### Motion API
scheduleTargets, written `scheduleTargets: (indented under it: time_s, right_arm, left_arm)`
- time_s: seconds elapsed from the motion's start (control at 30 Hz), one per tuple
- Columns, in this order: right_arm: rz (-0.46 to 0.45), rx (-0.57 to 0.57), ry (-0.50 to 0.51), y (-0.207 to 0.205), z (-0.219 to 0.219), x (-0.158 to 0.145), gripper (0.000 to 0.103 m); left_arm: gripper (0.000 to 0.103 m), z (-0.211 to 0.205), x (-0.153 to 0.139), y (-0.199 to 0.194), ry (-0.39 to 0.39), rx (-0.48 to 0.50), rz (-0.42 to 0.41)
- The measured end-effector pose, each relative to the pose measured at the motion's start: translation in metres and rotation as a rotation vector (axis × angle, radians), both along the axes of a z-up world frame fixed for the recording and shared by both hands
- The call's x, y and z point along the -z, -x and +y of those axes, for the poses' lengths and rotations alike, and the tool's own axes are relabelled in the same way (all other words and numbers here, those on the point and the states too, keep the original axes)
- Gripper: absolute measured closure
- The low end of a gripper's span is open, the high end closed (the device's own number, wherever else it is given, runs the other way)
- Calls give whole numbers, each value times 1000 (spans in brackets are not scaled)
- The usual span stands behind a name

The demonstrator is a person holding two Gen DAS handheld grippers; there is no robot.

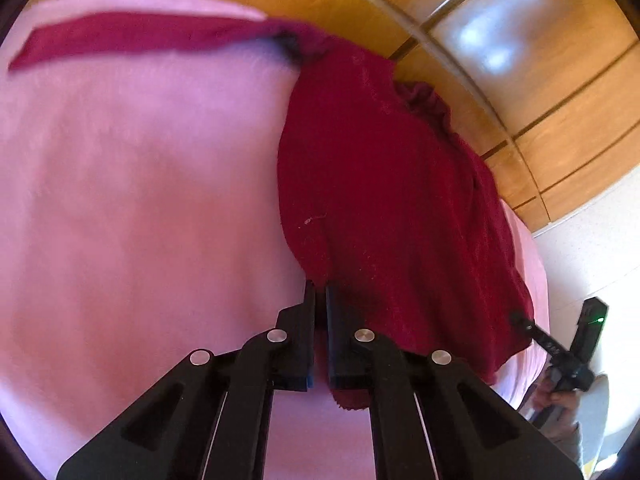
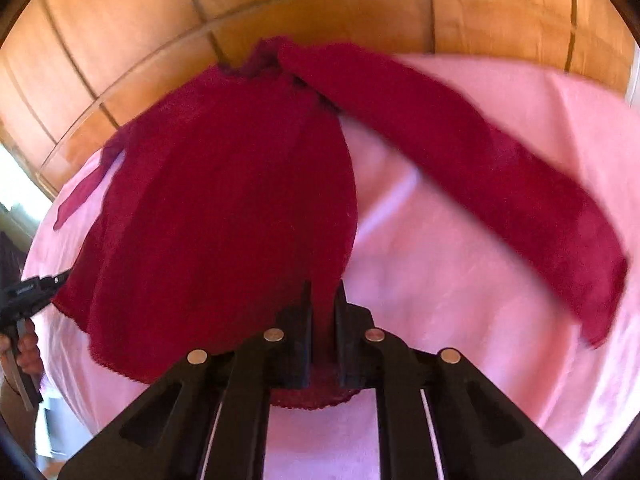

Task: Fold small clothes
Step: 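Lift and shake the sweater out flat with both grippers, then release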

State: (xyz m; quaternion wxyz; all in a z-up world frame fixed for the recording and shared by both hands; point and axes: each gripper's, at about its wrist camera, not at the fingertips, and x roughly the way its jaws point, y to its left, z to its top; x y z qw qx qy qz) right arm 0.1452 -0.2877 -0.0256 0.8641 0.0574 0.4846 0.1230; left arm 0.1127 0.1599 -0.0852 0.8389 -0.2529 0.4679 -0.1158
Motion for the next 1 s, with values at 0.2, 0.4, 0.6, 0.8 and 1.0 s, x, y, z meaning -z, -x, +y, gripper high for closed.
scheduleTargets:
  time_s: [0.2,0.4,0.6,0.8,1.0]
  right_arm:
    - [-149,-18,-57,44,-15,-71,96]
    - [-137,-19,-83,95,-38,-79,96]
    - [111,16,-27,145,-49,3,96]
    - [187,30,-7,149,-44,35,89]
    - [63,147,84,115,-72,19,57]
  left_arm:
    - [101,23,-68,30,-62,18,-108]
    - [101,26,-112,98,-170,86,-137]
    - [101,9,-47,142,-249,96,23]
    - [83,20,-3,145,-240,-6,157]
    - [82,8,-37,128,-272,-64,0]
